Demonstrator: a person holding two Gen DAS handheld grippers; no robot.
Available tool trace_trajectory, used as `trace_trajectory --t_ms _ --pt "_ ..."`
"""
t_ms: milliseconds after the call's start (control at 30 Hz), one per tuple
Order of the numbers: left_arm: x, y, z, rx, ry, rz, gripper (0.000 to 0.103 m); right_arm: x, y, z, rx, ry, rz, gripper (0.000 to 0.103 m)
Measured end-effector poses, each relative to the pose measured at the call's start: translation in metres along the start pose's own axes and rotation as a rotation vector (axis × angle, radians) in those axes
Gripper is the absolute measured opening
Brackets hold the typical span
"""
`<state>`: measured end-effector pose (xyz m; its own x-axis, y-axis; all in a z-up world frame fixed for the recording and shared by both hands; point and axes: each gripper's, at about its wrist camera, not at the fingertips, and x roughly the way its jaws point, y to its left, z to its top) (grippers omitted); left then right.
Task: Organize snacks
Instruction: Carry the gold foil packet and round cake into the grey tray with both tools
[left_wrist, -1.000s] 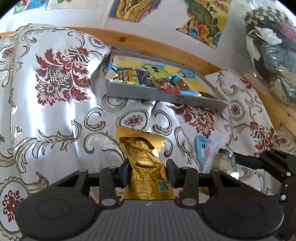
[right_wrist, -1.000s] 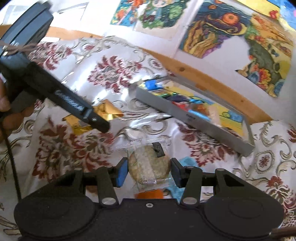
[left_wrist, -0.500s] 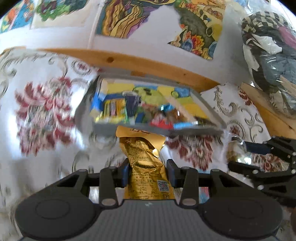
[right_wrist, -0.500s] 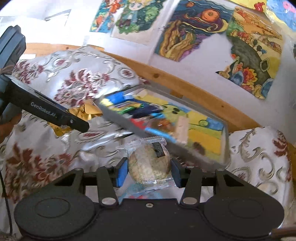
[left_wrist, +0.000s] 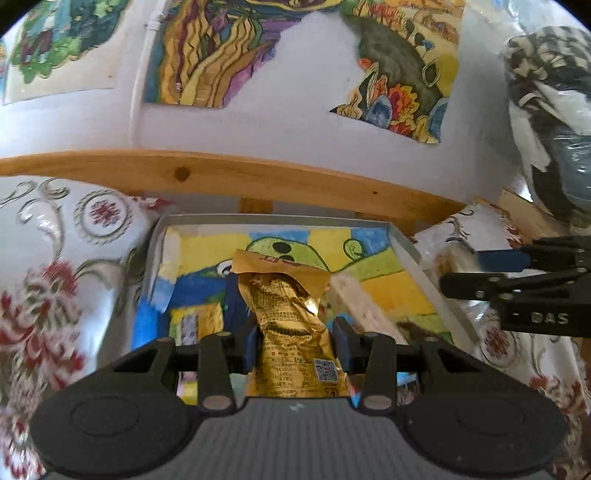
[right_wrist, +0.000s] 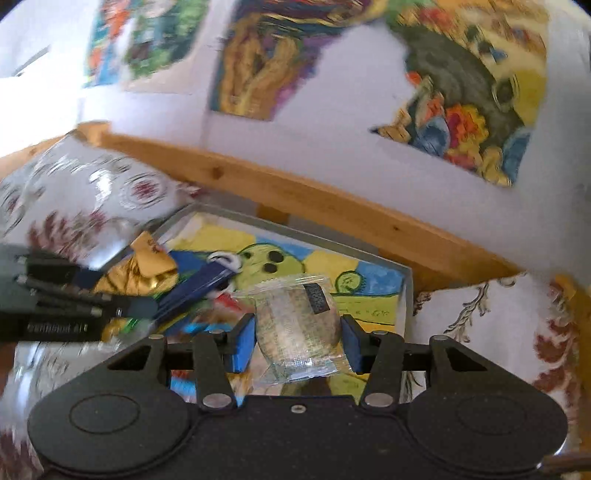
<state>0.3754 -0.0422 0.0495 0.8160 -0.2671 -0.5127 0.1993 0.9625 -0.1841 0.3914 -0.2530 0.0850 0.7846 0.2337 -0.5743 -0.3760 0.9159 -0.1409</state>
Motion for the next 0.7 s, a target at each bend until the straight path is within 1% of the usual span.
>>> trace_trajectory --t_ms 100,200,300,367,433,533,700 --pt "0.024 -0.002 0.011 0.002 0.025 0.003 0.045 0.025 -0.01 0.0 0.068 0.016 -0.006 0.051" --pt "0.044 -0.003 0.016 -0.007 0.063 -0.002 0.045 0.046 -0.016 -0.008 0.075 0.022 -0.023 0.051" --pt "0.061 -0.006 0.017 0.025 0.085 0.002 0.045 0.061 -0.023 -0.017 0.089 0.036 -0.034 0.051" --pt "0.07 -0.007 0.016 0.031 0.1 0.007 0.046 0.067 -0.029 -0.023 0.105 0.045 -0.035 0.051" --pt "0.078 -0.006 0.014 0.017 0.119 0.007 0.046 0.072 -0.033 -0.028 0.122 0.053 -0.034 0.051" --pt "0.083 -0.004 0.012 -0.003 0.123 0.018 0.046 0.077 -0.036 -0.033 0.133 0.054 -0.033 0.051" --pt "0.087 -0.006 0.013 0.009 0.132 0.044 0.047 0.079 -0.037 -0.036 0.168 0.049 -0.025 0.051"
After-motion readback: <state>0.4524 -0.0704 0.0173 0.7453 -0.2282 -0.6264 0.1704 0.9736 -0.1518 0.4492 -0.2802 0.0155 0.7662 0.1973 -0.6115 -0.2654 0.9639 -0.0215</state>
